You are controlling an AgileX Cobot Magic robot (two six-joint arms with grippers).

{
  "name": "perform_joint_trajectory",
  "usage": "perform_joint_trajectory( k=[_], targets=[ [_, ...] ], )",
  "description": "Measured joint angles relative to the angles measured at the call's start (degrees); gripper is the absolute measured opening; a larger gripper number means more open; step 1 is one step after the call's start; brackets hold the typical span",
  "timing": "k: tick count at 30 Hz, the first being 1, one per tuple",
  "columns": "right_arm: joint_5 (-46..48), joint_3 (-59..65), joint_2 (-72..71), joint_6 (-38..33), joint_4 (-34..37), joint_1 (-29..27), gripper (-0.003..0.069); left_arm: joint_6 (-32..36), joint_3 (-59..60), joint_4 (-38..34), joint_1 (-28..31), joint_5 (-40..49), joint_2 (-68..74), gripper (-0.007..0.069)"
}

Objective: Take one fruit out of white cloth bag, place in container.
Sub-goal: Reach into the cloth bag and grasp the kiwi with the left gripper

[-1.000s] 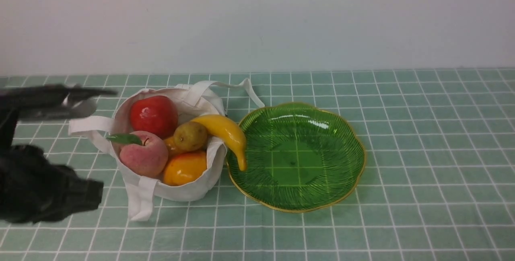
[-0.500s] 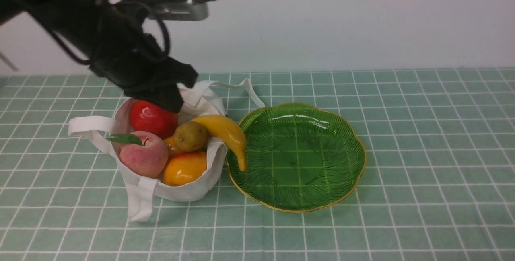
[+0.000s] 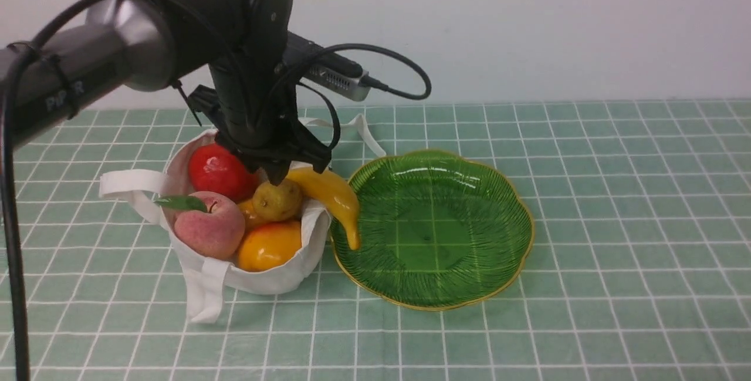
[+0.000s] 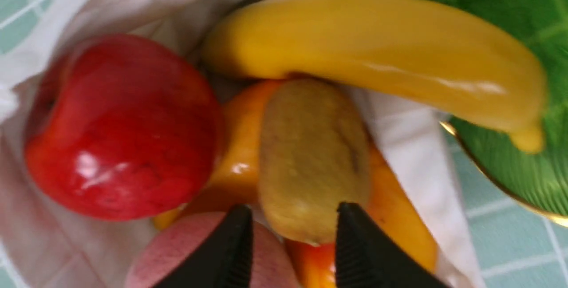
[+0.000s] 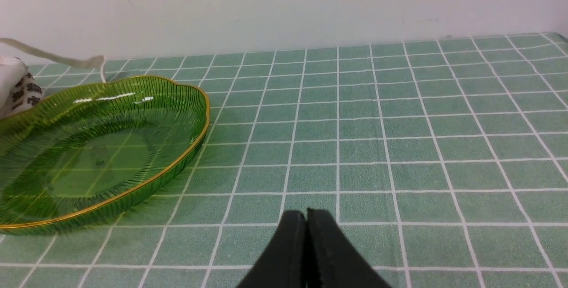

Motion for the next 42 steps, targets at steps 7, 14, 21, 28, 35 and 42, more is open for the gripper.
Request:
perform_joint_trajectory(
  k=[7, 14, 21, 28, 35, 42],
  targets=[
    [0.0, 0.0, 0.0, 0.0, 0.1, 0.0, -0.0012, -3.5, -0.1, 1.7, 0.0, -0.8, 1.8, 0.0340],
    [0.0, 0.0, 0.0, 0.0, 0.1, 0.0, -0.0012, -3.8, -0.1, -0.6, 0.0, -2.7, 1.8, 0.0369],
    [0.1, 0.0, 0.0, 0.0, 0.1, 0.0, -0.0012, -3.8, -0.1, -0.7, 0.0, -4.3, 2.1, 0.0501],
    [0.1, 0.0, 0.0, 0.0, 0.1, 0.0, -0.0012, -3.8, -0.1, -1.3, 0.0, -4.4, 4.8, 0.0563],
    [0.1, 0.0, 0.0, 0.0, 0.1, 0.0, -0.0012, -3.8, -0.1, -1.3, 0.0, -4.2, 6.4, 0.0508],
    [0.1, 0.0, 0.0, 0.0, 0.1, 0.0, -0.0012, -3.6, -1.0, 0.2, -0.1, -1.3, 6.4, 0.0374]
  ],
)
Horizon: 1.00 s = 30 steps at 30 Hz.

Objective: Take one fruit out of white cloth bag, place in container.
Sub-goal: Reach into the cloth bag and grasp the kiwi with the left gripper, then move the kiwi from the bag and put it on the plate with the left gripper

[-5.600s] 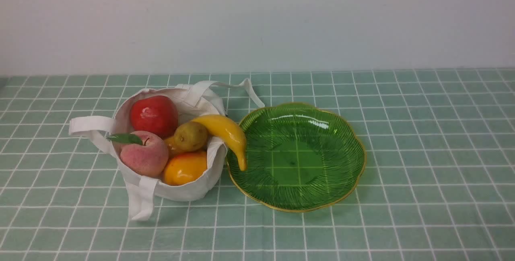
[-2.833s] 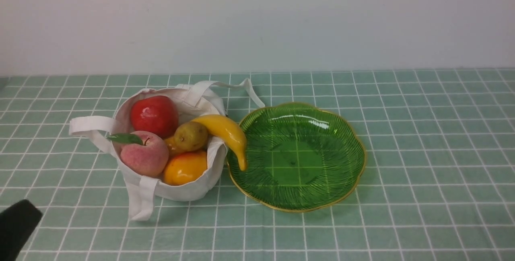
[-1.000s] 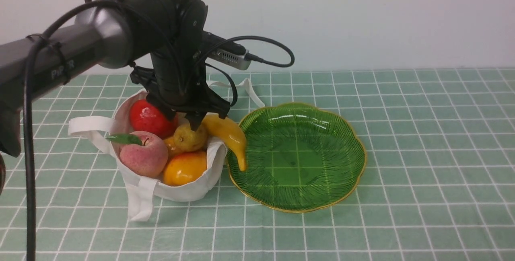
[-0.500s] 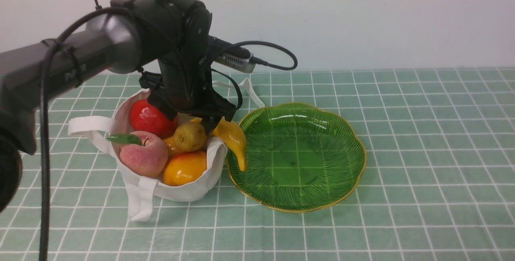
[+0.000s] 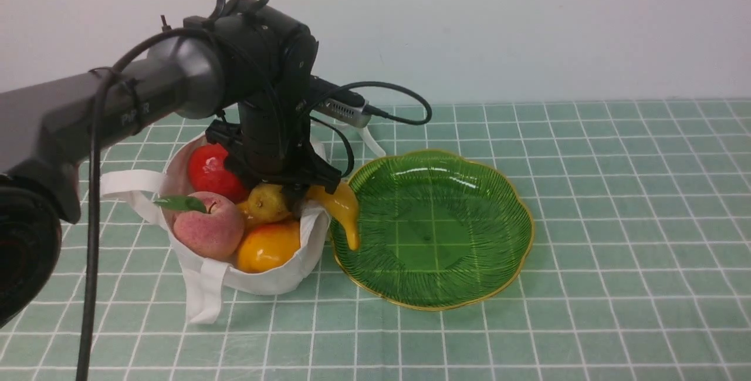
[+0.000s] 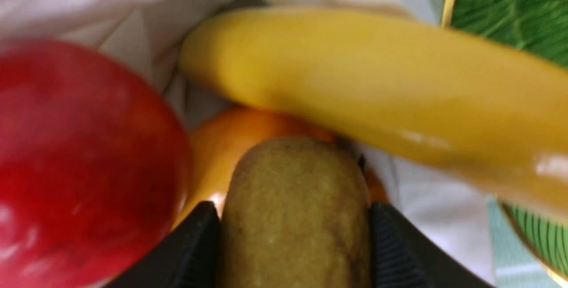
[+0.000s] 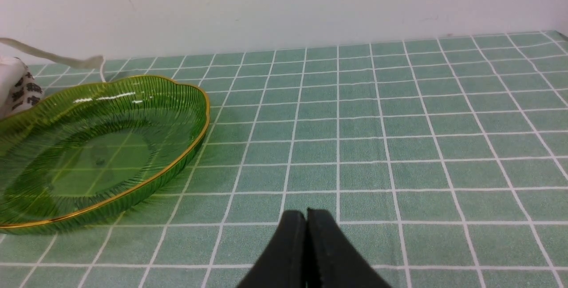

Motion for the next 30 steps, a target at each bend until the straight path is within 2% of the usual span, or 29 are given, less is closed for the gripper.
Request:
perform_joint_trajectory(
  k=[5, 8, 11, 14, 23, 25, 30],
  targets=[
    [0.0, 0.0, 0.0, 0.0, 0.0, 0.0, -0.0012, 3.4, -5.6, -3.2, 0.0, 4.4, -3.4, 0.0374],
    [0.0, 0.0, 0.0, 0.0, 0.0, 0.0, -0.0012, 4.3, -10.2, -8.7, 0.0, 4.7, -6.6, 0.0374],
    [0.0, 0.0, 0.0, 0.0, 0.0, 0.0, -0.0012, 4.6, -12.1, -19.6, -0.5, 5.0, -8.0, 0.0374],
    [0.0, 0.0, 0.0, 0.0, 0.0, 0.0, -0.0012, 4.6, -12.1, -24.7, -2.1, 3.6, -5.4, 0.0374],
    [0.0, 0.0, 0.0, 0.0, 0.0, 0.0, -0.0012, 4.4, -12.0, -27.0, -7.1, -5.1, 5.9, 0.0379],
    [0.0, 0.0, 0.0, 0.0, 0.0, 0.0, -0.0012, 4.4, -12.0, -27.0, -7.4, -6.3, 6.6, 0.0391],
    [0.0, 0.0, 0.0, 0.0, 0.0, 0.0, -0.0012, 4.4, -11.9, -27.2, -7.9, -11.0, 8.6, 0.0548]
  ],
)
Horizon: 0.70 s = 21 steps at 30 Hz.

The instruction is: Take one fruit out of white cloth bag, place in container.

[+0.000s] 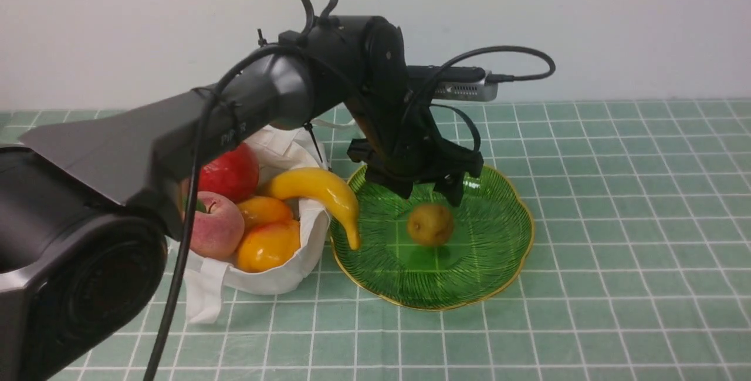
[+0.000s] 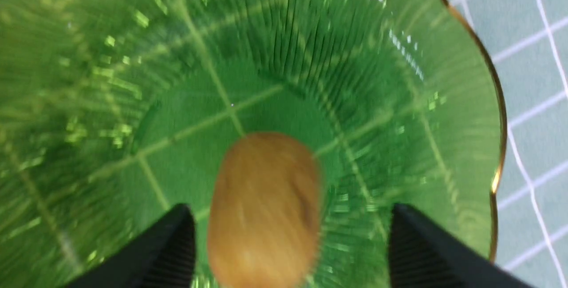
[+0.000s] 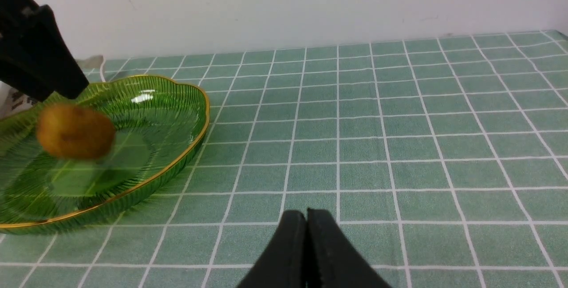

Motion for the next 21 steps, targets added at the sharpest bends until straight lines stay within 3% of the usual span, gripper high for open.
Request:
perform_joint_trajectory(
  k=[5, 11, 13, 15, 16, 20, 21],
  targets=[
    [0.0, 0.0, 0.0, 0.0, 0.0, 0.0, -0.0012, 0.1, 0.0, 0.0, 0.0, -1.5, 0.7, 0.0645],
    [0.0, 0.0, 0.0, 0.0, 0.0, 0.0, -0.0012, 0.6, -1.1, 0.1, 0.0, 1.9, -0.9, 0.0595],
    [0.0, 0.0, 0.0, 0.0, 0.0, 0.0, -0.0012, 1.9, -3.3, 0.8, 0.0, 5.4, -2.3, 0.0523],
    [0.0, 0.0, 0.0, 0.0, 0.0, 0.0, -0.0012, 5.1, -8.5, 2.7, 0.0, 11.7, -5.5, 0.0356],
    [0.0, 0.0, 0.0, 0.0, 0.0, 0.0, -0.0012, 5.3, -8.9, 3.0, -0.1, 12.2, -5.5, 0.0342],
    [0.0, 0.0, 0.0, 0.0, 0.0, 0.0, -0.0012, 7.3, -15.8, 10.1, -0.1, 16.1, -12.0, 0.0060],
    [0.0, 0.0, 0.0, 0.0, 0.0, 0.0, -0.0012, 7.4, -16.1, 11.5, -0.1, 16.1, -13.6, 0.0036]
  ],
)
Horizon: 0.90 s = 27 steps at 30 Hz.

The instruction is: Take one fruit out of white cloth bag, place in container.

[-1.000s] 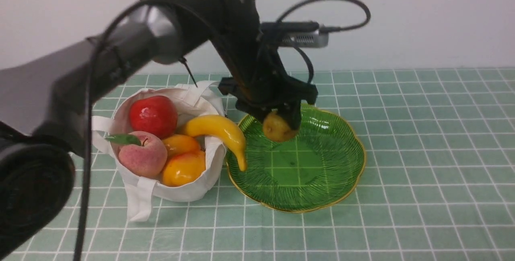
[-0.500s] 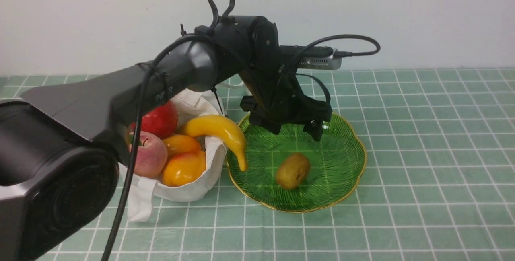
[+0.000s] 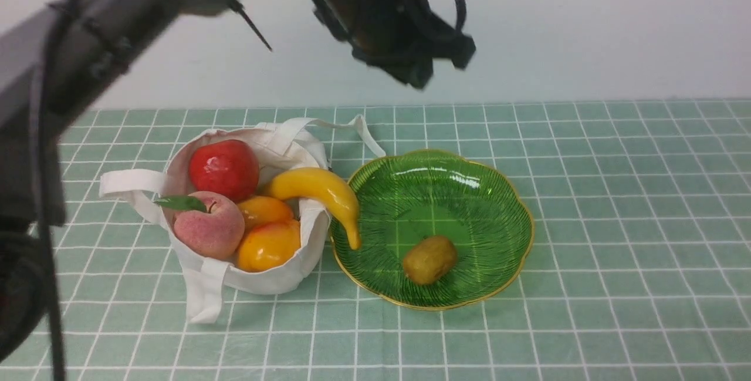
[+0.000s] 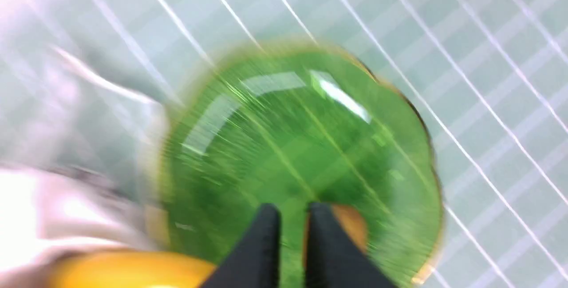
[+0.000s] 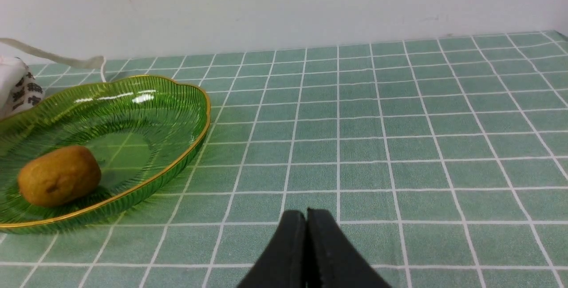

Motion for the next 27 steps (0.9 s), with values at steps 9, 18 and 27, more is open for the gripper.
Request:
perform_joint_trajectory(
  k=[9, 18, 27],
  targets=[
    [0.0, 0.0, 0.0, 0.0, 0.0, 0.0, -0.0012, -1.6, 15.1, 5.1, 0.0, 1.2, -18.6, -0.0008],
    [0.0, 0.0, 0.0, 0.0, 0.0, 0.0, -0.0012, -3.0, 51.0, 0.0, 0.0, 0.0, -48.6, -0.0008],
    [0.0, 0.0, 0.0, 0.0, 0.0, 0.0, -0.0012, -8.6, 91.4, -6.7, 0.0, -37.0, -86.8, -0.0008]
  ],
)
